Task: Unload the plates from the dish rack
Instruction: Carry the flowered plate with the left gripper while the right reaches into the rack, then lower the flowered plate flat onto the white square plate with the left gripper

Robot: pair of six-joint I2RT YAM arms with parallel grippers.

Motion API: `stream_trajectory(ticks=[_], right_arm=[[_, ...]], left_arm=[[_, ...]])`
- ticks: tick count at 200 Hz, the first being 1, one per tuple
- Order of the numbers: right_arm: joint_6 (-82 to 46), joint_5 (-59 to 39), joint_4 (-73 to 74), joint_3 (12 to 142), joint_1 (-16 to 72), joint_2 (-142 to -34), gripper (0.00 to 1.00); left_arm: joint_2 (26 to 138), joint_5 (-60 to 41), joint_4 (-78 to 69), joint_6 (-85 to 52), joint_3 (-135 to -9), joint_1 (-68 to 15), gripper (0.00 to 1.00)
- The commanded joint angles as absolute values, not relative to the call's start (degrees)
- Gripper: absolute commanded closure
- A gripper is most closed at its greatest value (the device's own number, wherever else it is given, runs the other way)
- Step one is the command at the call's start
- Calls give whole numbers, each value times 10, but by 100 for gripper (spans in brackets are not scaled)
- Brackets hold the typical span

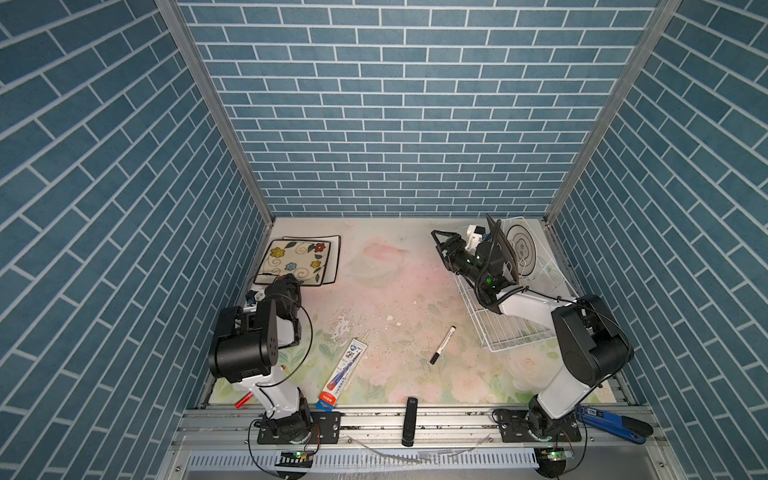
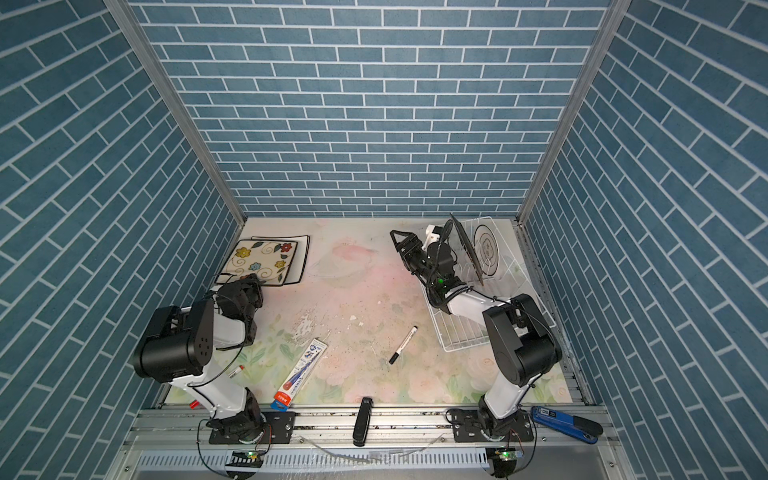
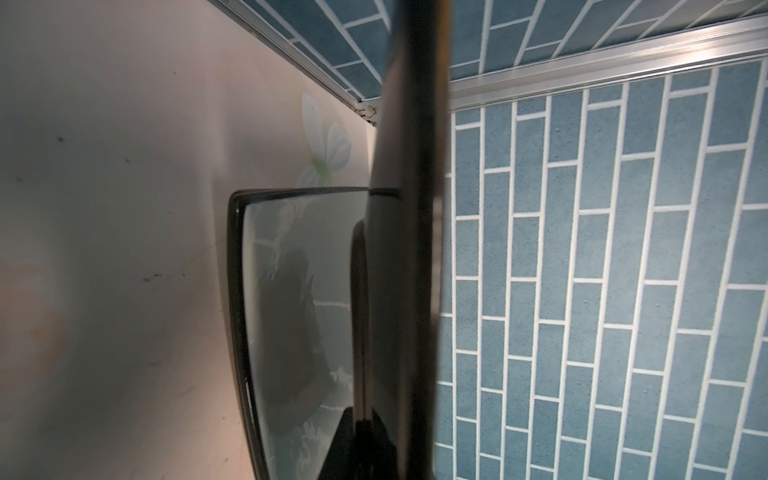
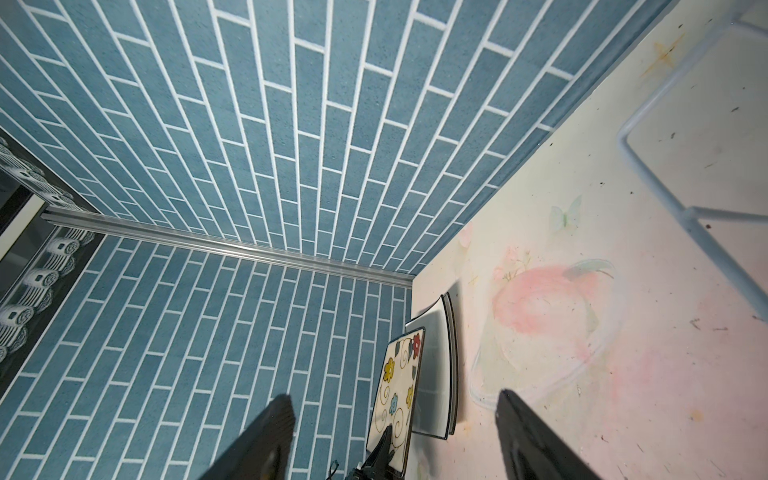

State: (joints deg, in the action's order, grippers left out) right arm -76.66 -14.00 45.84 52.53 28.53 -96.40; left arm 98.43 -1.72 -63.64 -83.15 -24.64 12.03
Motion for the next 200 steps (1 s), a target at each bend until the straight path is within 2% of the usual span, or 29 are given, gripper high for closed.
stream_trajectory(ticks=[1,200], right_arm=[[-758,-156,433,563,284,-963,23],[-756,-188,426,603,284,-998,25]], left_arm=[[976,-17,-738,-839,-287,115,100],[1017,6,-689,-847,-350,89,100]])
